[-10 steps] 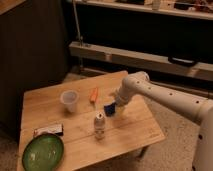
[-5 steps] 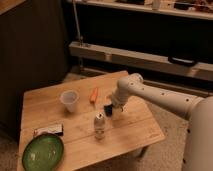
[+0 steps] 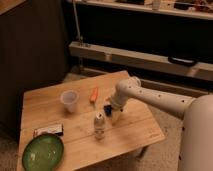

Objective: Place the white sponge in the ceramic cup

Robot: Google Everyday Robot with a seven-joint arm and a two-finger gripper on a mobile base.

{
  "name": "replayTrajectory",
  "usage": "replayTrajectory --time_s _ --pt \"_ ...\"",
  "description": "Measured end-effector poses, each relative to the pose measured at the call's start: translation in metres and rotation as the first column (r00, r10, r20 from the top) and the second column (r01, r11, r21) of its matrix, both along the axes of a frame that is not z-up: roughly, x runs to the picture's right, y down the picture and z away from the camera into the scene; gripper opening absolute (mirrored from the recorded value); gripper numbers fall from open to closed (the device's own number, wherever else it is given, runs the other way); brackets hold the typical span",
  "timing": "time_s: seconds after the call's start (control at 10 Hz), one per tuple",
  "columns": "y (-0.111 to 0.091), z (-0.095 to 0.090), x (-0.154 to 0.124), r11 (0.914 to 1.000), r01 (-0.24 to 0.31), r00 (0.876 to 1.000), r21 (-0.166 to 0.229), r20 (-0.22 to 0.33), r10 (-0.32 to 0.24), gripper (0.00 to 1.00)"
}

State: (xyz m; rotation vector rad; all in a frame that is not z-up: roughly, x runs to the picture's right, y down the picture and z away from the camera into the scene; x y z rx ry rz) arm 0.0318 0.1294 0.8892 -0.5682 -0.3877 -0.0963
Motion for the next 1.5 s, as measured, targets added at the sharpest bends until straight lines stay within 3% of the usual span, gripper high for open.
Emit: replayTrajectory --time_s 0.6,0.9,1.2,1.3,1.4,1.5 --pt "0.004 0.003 -0.001 0.9996 0.023 1.0 -0.017 -0.006 -0.023 0.04" --pt "-0.02 -0.016 0.0 0.9973 -0.068 0.996 -0.029 0.049 0.069 0.0" --pt "-0.075 -0.06 -0.014 0.9868 -0.16 0.98 -0.02 0.119 0.162 0.0" --pt "-0.093 -0.07 -0.019 0.9779 -0.207 0.966 -0.025 0.149 0.209 0.0" --pt "-0.111 -0.079 -0.029 0.9589 -0.28 0.936 -0.044 0.211 0.283 0.0" --pt "-0.122 -0.082 -0.038 0.9342 -0.349 0.894 -0.074 0.272 0.356 0.0"
